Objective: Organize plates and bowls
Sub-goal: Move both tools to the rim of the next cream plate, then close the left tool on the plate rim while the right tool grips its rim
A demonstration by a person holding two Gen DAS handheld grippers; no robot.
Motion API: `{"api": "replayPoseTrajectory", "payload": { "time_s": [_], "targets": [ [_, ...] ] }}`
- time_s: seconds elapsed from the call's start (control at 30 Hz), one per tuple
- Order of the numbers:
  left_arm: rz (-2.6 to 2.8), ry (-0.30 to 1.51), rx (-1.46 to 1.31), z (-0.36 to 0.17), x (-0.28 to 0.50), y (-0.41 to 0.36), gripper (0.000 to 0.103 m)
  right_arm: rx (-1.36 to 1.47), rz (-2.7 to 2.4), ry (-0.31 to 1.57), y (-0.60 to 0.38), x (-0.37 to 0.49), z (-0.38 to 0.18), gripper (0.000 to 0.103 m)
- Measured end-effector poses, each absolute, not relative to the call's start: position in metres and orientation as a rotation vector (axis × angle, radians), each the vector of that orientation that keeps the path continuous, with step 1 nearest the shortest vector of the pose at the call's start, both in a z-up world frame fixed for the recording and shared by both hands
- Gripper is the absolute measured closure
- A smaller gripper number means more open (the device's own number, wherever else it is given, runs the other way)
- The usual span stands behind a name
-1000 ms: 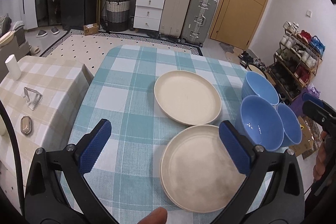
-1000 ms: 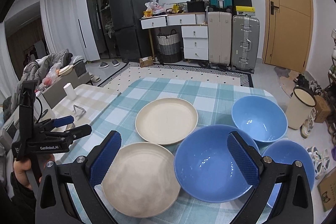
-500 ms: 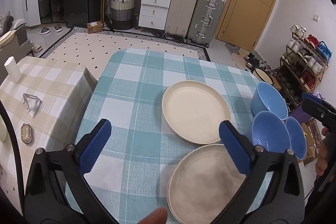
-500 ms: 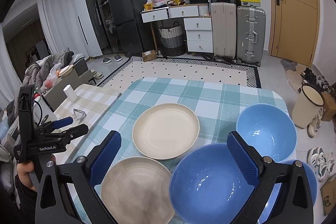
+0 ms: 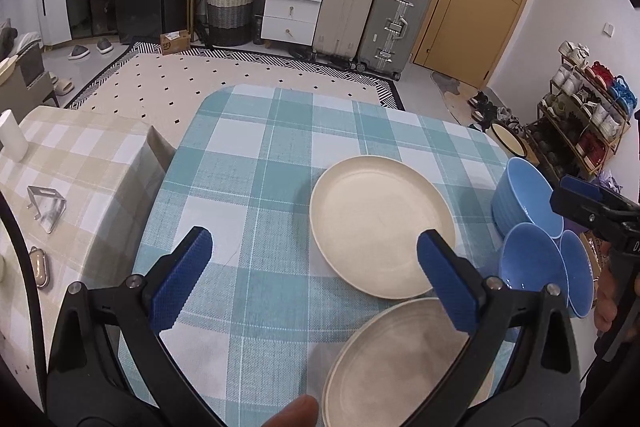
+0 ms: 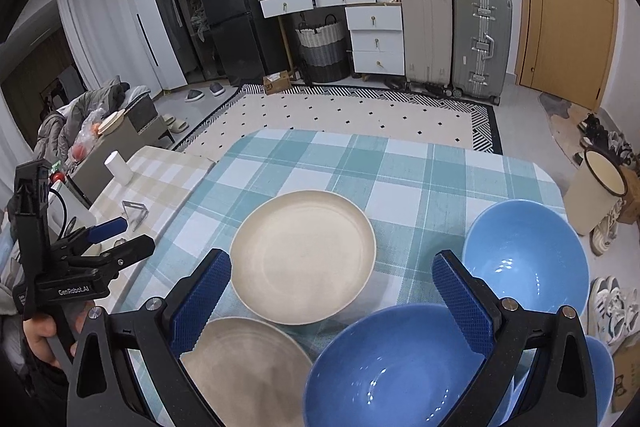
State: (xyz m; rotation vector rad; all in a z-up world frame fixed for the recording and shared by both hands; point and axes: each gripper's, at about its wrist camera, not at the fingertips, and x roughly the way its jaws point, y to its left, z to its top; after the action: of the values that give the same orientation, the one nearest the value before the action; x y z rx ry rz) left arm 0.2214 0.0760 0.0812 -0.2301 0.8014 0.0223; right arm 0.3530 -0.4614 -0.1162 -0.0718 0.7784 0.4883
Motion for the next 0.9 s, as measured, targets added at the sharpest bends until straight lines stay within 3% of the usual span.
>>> {"api": "replayPoseTrajectory", "payload": {
  "time_s": [0.67,0.9],
  "targets": [
    [0.036,0.93,-0.245,0.017,0.279,0.076,0.001,-0.119,0.488,0.893,-0.43,0.416,-0.162,0.001],
    [0.026,0.97,-0.254,-0.005,0.296,0.071,0.001,-0.115,0.47,0.955,-0.43,0.44,-0.187,0.008]
  ]
}}
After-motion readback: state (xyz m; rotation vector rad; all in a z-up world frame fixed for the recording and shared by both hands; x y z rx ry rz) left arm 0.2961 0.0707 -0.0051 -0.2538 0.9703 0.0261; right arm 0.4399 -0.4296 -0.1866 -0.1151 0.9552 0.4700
